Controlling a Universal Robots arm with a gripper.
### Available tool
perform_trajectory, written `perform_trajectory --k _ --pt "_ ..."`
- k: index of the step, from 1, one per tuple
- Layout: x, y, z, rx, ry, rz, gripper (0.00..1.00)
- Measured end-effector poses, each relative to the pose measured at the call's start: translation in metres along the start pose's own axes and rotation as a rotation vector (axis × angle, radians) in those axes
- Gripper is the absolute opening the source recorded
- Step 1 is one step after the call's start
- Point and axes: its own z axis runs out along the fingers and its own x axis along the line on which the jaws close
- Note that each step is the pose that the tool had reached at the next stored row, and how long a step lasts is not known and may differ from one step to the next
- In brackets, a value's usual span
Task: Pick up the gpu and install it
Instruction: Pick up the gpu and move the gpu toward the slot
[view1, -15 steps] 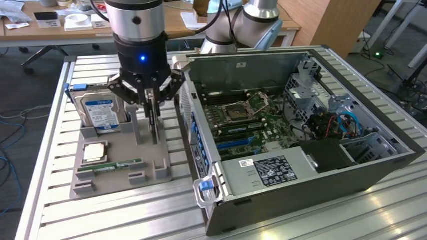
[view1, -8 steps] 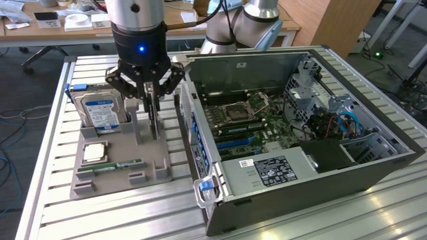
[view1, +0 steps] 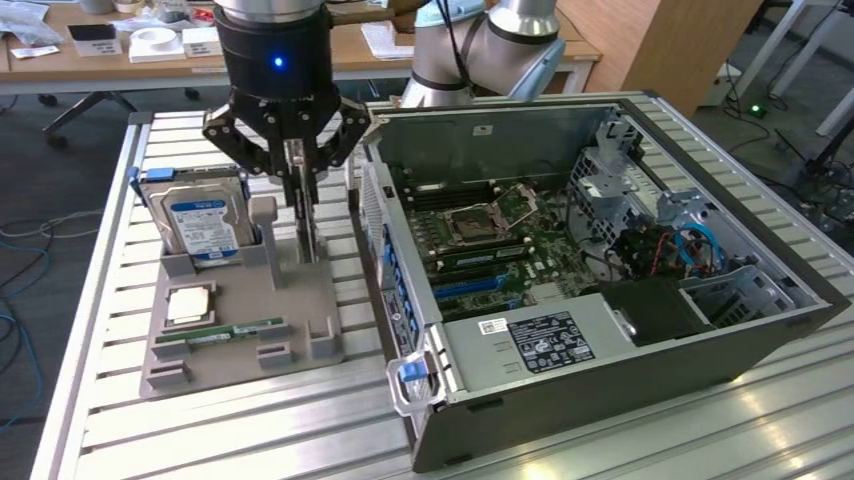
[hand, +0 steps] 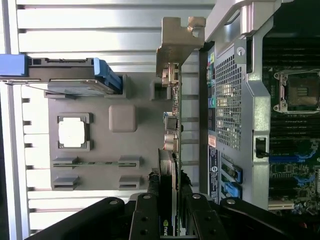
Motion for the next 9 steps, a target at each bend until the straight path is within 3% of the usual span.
perform_trajectory --k 9 --pt "-0.001 0.0006 -0.0255 0.0018 -0.0001 0.000 0.26"
